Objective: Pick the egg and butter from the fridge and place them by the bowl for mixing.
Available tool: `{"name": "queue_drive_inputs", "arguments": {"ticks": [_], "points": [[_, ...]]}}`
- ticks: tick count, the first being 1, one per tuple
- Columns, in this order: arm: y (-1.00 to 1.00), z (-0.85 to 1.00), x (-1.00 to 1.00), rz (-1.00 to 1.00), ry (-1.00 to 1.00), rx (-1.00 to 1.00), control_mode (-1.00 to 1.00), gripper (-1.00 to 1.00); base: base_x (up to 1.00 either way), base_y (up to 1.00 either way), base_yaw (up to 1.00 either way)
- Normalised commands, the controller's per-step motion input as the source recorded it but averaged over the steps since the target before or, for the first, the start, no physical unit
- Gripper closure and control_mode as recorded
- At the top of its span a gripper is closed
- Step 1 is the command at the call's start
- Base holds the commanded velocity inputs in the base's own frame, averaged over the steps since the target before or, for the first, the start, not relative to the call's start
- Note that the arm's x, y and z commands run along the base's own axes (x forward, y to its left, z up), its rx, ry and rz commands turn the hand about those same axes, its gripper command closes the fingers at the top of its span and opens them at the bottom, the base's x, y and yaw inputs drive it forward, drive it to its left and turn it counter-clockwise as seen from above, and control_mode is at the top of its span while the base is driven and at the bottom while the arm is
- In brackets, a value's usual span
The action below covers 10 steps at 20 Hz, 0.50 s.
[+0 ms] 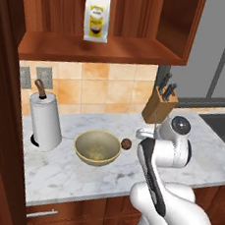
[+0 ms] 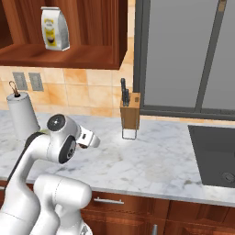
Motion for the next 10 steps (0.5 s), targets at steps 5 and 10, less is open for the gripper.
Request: {"name": "queue_drive_inputs", "arguments": {"ticks": [5,10], "points": [[-0.03,0.36,-0.47,0.01,0.01,0.0,-1.0,-1.0,0.0,0.0,0.0],[-0.04,0.41,-0.43,0.1,0.04,0.0,-1.0,-1.0,0.0,0.0,0.0]]}}
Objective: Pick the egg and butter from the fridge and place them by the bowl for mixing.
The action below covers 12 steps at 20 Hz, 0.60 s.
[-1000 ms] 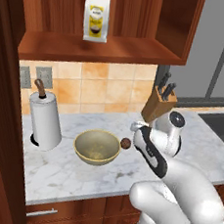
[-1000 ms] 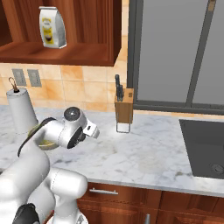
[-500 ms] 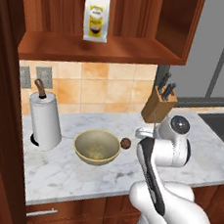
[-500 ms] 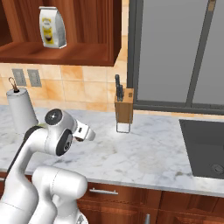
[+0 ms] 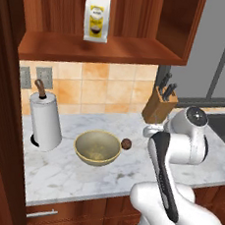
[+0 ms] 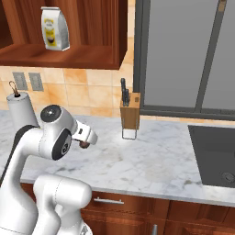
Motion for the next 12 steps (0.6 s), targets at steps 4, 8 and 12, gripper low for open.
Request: {"name": "queue_drive_inputs", "arguments": {"ticks": [4,8,12], "points": [[-0.1,0.18,-0.28,0.01,0.08,0.0,-1.0,-1.0,0.0,0.0,0.0],[0.0,0.0,0.0,0.0,0.0,0.0,1.0,-1.0,0.0,0.0,0.0],[0.0,0.0,0.0,0.0,0.0,0.0,1.0,-1.0,-0.11,-0.09,-0.06]]}}
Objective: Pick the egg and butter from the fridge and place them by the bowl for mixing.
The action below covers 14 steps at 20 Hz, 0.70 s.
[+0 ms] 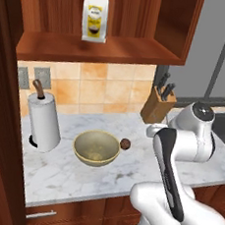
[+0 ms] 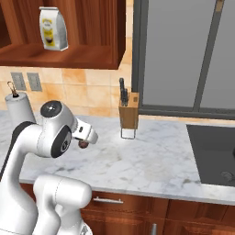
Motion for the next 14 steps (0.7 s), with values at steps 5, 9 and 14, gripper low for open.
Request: {"name": "queue_drive_inputs", "arguments": {"ticks": [5,9,14], "points": [[0.0,0.0,0.0,0.0,0.0,0.0,1.0,-1.0,-0.03,-0.06,-0.65],[0.0,0.0,0.0,0.0,0.0,0.0,1.0,-1.0,0.0,0.0,-0.97],[0.0,0.0,0.0,0.0,0.0,0.0,1.0,-1.0,0.0,0.01,-0.99]]}}
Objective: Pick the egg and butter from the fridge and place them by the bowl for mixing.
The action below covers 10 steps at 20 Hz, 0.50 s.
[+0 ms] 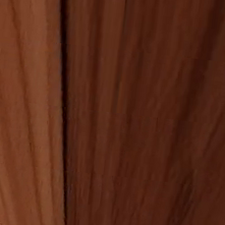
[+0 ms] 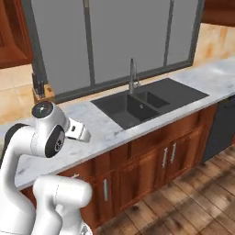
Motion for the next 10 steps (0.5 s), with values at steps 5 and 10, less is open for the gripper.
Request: {"name": "queue_drive_inputs", "arguments": {"ticks": [5,10], "points": [[0.0,0.0,0.0,0.0,0.0,0.0,1.0,-1.0,0.03,-0.12,-0.79],[0.0,0.0,0.0,0.0,0.0,0.0,1.0,-1.0,0.2,-0.25,-0.55]]}}
